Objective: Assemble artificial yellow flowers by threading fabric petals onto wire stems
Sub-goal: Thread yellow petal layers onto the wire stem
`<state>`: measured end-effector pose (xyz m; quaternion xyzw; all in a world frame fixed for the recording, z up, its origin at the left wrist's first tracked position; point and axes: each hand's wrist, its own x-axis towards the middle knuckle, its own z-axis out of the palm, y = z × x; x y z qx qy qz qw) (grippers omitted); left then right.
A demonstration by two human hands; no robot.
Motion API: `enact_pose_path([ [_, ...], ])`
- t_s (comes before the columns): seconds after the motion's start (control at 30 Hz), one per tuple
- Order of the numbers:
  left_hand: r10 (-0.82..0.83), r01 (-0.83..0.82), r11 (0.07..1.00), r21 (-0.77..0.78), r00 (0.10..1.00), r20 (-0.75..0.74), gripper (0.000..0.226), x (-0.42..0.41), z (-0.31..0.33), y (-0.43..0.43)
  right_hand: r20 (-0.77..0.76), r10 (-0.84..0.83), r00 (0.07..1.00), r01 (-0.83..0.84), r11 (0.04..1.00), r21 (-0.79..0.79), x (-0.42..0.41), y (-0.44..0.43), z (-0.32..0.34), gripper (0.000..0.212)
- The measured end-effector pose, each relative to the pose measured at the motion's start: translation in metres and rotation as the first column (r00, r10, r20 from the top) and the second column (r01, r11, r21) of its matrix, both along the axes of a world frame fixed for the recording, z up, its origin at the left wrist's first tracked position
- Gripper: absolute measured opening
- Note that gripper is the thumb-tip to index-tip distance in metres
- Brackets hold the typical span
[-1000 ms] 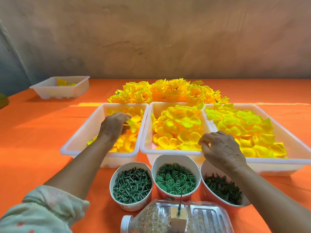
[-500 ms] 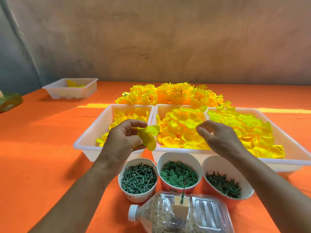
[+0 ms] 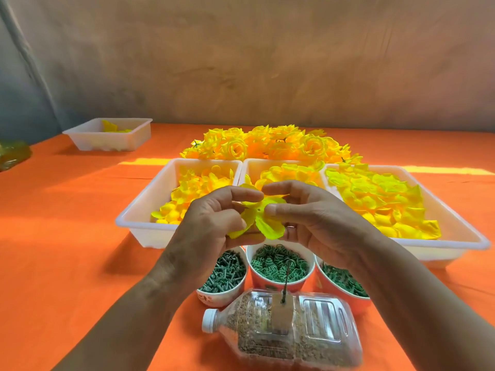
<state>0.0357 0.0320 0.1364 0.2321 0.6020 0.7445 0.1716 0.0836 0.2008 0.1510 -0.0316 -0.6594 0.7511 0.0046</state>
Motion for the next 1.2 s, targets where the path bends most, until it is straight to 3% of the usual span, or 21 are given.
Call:
enact_pose_path([
  [0.1,-0.031,0.031,0.999,-0.014,0.999,0.009,0.033,0.008,0.008,0.000,-0.016,0.011,1.000,-0.012,0.999,-0.040,0.008,0.004,0.002,0.047],
  [0.3,-0.023,0.008,0.994,-0.108,0.990,-0.138,0.019,0.025,0.017,0.003,-0.067,0.121,0.990,-0.125,0.990,-0.063,0.024,0.015,0.007,0.028],
  [0.57,-0.111,0.077,0.963,-0.258,0.986,-0.120,0.024,0.036,0.012,0.002,-0.023,0.227,0.973,-0.228,0.972,-0.057,0.038,0.023,-0.007,0.022],
  [0.67,-0.136,0.105,0.955,-0.277,0.986,-0.096,0.015,0.037,0.010,0.001,-0.011,0.264,0.964,-0.264,0.961,-0.083,0.039,0.023,-0.012,0.019],
  [0.9,-0.146,0.115,0.935,-0.335,0.987,-0.069,0.020,0.039,0.007,0.000,0.046,0.289,0.956,-0.284,0.955,-0.090,0.039,0.023,-0.021,0.019],
  [1.0,-0.153,0.133,0.939,-0.317,0.987,-0.040,0.010,0.039,0.005,0.000,0.061,0.280,0.958,-0.274,0.957,-0.091,0.039,0.023,-0.022,0.020],
  [1.2,-0.173,0.161,0.946,-0.280,0.985,-0.016,0.019,0.039,0.003,-0.001,0.023,0.294,0.956,-0.290,0.952,-0.098,0.041,0.024,-0.022,0.022],
])
